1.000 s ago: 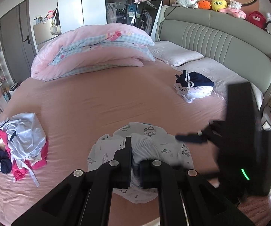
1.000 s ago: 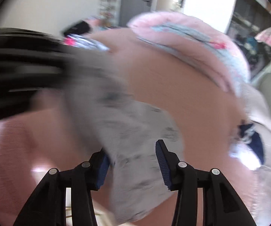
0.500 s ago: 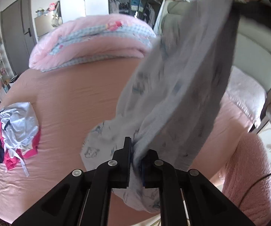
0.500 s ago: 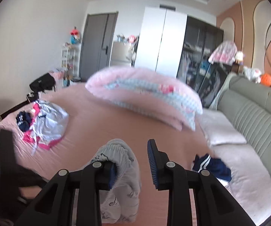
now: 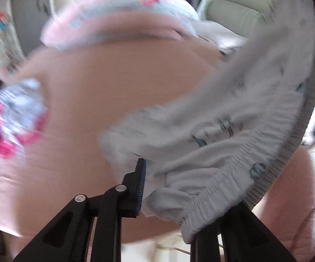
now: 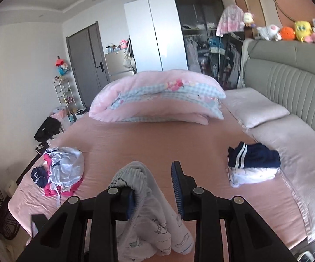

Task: Fold clothes

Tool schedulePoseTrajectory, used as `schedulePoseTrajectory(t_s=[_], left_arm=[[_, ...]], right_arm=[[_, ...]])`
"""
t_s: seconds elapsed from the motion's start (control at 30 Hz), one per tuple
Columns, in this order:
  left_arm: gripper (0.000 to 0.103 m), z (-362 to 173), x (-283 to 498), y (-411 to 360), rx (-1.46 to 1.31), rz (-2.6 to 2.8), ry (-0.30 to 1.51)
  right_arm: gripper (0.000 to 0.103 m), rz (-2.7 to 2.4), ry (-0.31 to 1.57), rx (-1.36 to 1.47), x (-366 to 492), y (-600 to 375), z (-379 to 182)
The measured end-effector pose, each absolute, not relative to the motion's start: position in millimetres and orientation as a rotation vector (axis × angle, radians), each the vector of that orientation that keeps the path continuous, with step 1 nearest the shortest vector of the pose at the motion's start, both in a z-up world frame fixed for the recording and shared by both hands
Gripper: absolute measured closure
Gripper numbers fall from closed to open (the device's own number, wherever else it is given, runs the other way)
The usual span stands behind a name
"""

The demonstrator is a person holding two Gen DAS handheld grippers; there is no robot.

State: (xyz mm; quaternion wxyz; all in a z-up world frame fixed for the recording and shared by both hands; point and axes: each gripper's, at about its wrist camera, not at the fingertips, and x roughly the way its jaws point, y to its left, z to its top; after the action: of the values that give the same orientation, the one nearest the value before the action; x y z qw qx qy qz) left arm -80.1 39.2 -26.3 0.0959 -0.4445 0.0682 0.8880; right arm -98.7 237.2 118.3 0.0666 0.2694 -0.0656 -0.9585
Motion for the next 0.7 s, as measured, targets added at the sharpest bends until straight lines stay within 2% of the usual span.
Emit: schedulePoseTrajectory(t_s=[0.03, 0.13, 0.27, 0.37, 0.57, 0.63, 0.7], left_arm=[[0.097, -13, -83, 31, -1.281, 2.682, 0.225], [0.097, 32, -96, 4, -1.164, 2.748, 0.144], [0.097, 72, -106, 2, -1.058, 2.739, 0.149], [0.097, 85, -115, 19, -1.031, 2.721, 0.195], [0.097, 87, -120, 46, -1.030, 2.713, 0.278], [0.097, 88, -119, 45, -1.037, 2.723, 0.265], [0.097, 92, -120, 41, -1.042, 2.741, 0.237]], right_arm=[[0.075, -2.891, -0.174, 0.834, -97, 239, 114], [0.074, -2.873, -0.064, 0.955, -94, 243, 90], [0.074, -2.725, 0.046, 1.147, -95, 238, 50], [0.073, -2.598, 0.078, 1.192, -90, 222, 29], [0.073, -2.420, 0.161, 1.153, -77, 179, 22], [0.067, -2.351, 0.229, 1.145, -72, 165, 21], [0.057, -2.318, 0.286, 1.159, -68, 158, 16]])
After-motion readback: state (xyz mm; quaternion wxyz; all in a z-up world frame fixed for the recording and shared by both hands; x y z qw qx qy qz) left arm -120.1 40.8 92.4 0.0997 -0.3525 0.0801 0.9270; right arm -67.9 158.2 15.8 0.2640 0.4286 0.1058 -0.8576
